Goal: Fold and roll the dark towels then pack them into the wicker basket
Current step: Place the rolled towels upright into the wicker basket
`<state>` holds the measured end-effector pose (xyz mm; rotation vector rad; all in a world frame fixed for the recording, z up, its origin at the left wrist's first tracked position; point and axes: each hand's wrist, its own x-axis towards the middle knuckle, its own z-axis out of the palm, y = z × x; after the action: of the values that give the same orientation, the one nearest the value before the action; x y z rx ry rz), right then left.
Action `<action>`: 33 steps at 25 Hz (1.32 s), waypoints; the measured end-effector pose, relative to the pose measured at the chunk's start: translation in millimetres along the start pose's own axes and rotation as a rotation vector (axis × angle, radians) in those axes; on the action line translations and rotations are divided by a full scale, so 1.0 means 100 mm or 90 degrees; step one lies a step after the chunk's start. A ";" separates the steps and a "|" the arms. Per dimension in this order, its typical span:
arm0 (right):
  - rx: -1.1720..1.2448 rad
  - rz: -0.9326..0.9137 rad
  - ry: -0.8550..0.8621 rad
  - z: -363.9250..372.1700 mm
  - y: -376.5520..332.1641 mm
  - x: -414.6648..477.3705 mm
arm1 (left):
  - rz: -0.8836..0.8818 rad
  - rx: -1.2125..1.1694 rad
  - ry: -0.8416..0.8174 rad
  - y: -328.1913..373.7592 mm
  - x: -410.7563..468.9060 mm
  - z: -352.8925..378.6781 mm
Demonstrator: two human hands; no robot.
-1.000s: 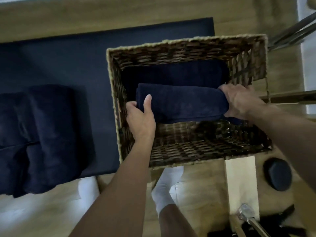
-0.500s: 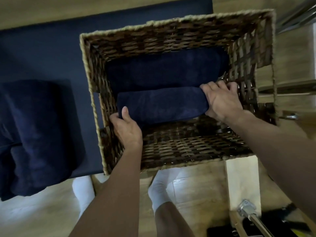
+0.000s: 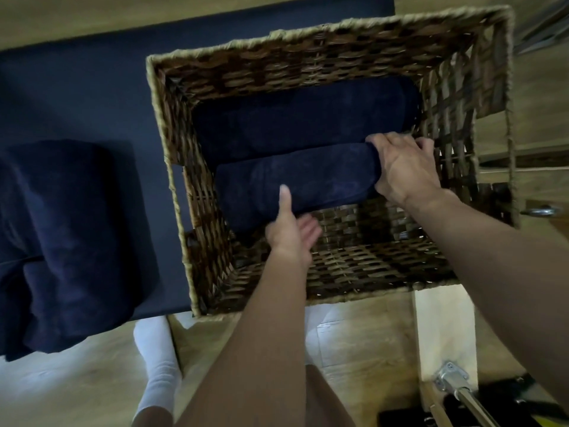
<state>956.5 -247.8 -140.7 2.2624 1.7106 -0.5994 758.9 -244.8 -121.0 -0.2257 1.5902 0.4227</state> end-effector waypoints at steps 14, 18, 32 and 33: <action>1.209 0.690 0.044 0.21 -0.69 -0.44 | -0.006 -0.114 -0.230 0.22 0.35 -0.20; 1.380 0.534 -0.031 0.27 -0.65 -0.51 | -0.006 -0.174 -0.250 0.14 0.42 -0.13; 1.153 0.626 0.083 -0.27 -1.32 -0.73 | 0.052 0.450 -0.148 0.71 -0.43 -0.31; 1.094 0.617 0.120 -0.41 -1.54 -0.79 | 0.121 0.436 -0.175 0.83 -0.62 -0.39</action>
<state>798.8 -253.8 -59.8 3.5382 -0.6225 -1.9642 694.3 -191.7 -48.3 0.4900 1.4007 0.0303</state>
